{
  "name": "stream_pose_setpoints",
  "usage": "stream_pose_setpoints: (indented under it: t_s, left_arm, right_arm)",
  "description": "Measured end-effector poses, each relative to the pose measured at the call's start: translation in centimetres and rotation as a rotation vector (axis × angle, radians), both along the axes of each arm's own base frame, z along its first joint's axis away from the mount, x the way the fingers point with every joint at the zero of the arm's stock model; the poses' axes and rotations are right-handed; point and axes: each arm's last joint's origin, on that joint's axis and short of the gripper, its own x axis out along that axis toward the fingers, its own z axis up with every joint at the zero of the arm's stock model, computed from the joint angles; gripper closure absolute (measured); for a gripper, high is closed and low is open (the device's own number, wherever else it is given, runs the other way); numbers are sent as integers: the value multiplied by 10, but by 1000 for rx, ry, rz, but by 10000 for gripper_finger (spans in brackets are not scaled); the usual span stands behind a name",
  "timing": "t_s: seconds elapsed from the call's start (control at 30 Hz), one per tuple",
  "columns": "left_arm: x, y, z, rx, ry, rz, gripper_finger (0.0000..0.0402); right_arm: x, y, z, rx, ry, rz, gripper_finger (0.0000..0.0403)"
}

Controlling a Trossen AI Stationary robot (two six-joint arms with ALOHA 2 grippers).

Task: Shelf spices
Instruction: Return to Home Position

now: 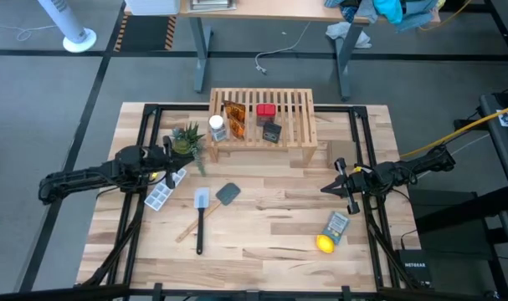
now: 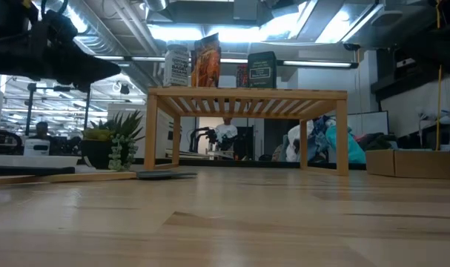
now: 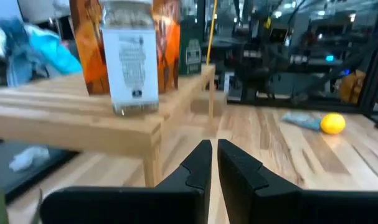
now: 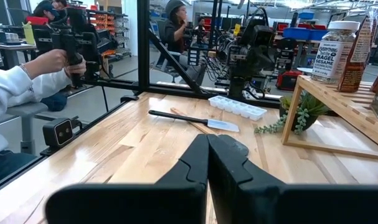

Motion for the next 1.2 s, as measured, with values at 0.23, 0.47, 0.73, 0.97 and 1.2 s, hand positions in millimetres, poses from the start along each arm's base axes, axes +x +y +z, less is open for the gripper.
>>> stream_pose_setpoints:
  t_s: [0.23, 0.47, 0.73, 0.97, 1.2]
  left_arm:
    - [-2, 0, 2, 13, -27, 0, 382]
    - [-5, -1, 6, 28, -72, 9, 382]
    - [-5, -1, 3, -38, -55, 8, 382]
    - [-5, -1, 1, -76, -49, 8, 382]
    - [-5, -1, 1, -75, -46, 8, 382]
  right_arm:
    - [0, 0, 0, 1, -2, 0, 395]
    - [0, 0, 0, 1, -2, -1, 395]
    - [0, 0, 0, 1, -3, -1, 395]
    - [0, 0, 0, 1, -3, -1, 395]
    - [0, 0, 0, 1, -3, 0, 395]
